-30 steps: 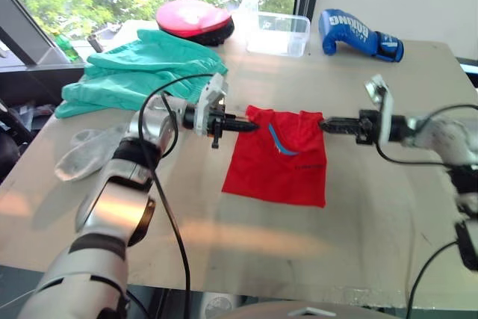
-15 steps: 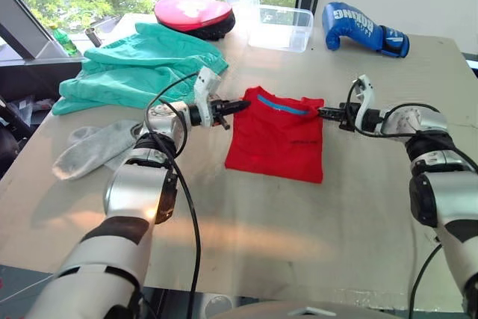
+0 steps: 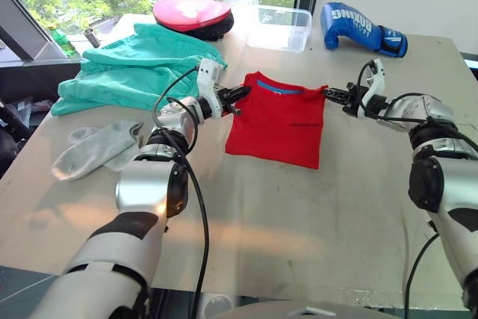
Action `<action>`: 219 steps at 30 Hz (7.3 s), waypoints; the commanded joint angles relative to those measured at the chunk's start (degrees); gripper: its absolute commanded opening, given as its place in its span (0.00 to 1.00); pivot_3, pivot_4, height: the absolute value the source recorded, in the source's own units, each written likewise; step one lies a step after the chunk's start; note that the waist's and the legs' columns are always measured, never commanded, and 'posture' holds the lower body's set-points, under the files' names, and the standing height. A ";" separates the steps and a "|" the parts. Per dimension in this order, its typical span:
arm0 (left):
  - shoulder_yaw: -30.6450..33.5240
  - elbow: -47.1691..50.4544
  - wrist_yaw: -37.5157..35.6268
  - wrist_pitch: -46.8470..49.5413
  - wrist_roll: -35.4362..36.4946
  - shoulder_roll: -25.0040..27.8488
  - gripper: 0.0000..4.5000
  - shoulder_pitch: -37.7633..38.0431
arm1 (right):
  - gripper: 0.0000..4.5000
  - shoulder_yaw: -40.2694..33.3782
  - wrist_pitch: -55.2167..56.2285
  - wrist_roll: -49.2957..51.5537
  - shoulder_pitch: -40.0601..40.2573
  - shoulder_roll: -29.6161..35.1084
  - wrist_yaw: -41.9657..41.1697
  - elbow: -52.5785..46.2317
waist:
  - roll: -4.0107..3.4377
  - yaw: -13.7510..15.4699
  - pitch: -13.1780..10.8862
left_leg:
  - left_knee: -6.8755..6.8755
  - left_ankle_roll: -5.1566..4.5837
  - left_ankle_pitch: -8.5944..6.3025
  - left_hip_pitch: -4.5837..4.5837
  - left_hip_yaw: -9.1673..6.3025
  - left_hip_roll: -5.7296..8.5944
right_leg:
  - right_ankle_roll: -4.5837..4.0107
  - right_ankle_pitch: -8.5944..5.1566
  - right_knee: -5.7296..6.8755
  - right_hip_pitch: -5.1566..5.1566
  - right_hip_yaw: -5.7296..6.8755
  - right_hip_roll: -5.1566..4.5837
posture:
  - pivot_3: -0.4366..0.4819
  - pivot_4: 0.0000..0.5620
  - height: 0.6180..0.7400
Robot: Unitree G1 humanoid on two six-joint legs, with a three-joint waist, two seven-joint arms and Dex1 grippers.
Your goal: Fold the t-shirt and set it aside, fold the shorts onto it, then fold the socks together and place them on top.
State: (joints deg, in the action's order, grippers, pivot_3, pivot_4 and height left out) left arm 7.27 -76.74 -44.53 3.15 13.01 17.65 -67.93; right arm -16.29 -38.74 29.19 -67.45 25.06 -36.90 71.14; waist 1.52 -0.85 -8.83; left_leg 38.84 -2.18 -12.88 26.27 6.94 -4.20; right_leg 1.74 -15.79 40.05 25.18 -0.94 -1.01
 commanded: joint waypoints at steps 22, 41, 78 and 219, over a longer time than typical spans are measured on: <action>2.48 9.54 -15.34 -9.92 -3.87 6.58 1.00 -3.15 | 0.99 8.49 5.45 -11.44 14.94 -2.16 -7.04 -26.36 | -0.06 -0.88 0.01 | 0.00 0.04 0.01 -0.02 0.42 0.00 | 0.04 0.02 0.02 0.01 0.00 0.04 | 0.48 0.27 0.96; -0.99 61.52 -37.26 18.06 4.92 31.86 1.00 27.37 | 0.22 18.96 2.52 -15.67 20.82 -8.06 -5.12 -39.36 | -0.07 -1.74 0.05 | 0.30 0.13 0.07 -0.54 0.12 -0.09 | 0.01 0.01 0.78 -0.17 -0.23 0.07 | 0.48 0.27 0.96; -4.84 99.63 -25.97 41.53 25.74 33.70 1.00 33.44 | 0.00 10.84 37.05 -31.20 51.98 40.63 -10.26 -40.24 | -0.11 -0.16 0.00 | 0.32 -0.11 -0.07 -0.69 0.12 0.00 | 0.03 -0.03 0.57 -0.35 -0.42 0.12 | 0.48 0.27 0.96; -8.03 59.79 -29.23 25.61 8.10 22.64 0.02 32.58 | 0.00 2.05 2.24 9.71 69.22 15.41 -7.72 -97.20 | -0.28 1.15 0.14 | 0.33 -0.24 -0.15 -0.70 -0.70 0.00 | 0.02 -0.01 -0.15 -1.14 0.43 0.08 | 0.48 0.27 0.96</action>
State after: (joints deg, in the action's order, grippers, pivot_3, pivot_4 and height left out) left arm -2.41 -18.73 -74.14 28.27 19.35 40.62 -33.10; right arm -12.29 -36.11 37.23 3.27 39.64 -43.74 -25.44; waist 1.23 0.30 -8.69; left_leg 39.17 -2.42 -13.03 25.58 6.24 -4.20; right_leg 1.76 -15.81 39.90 24.04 -0.51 -0.92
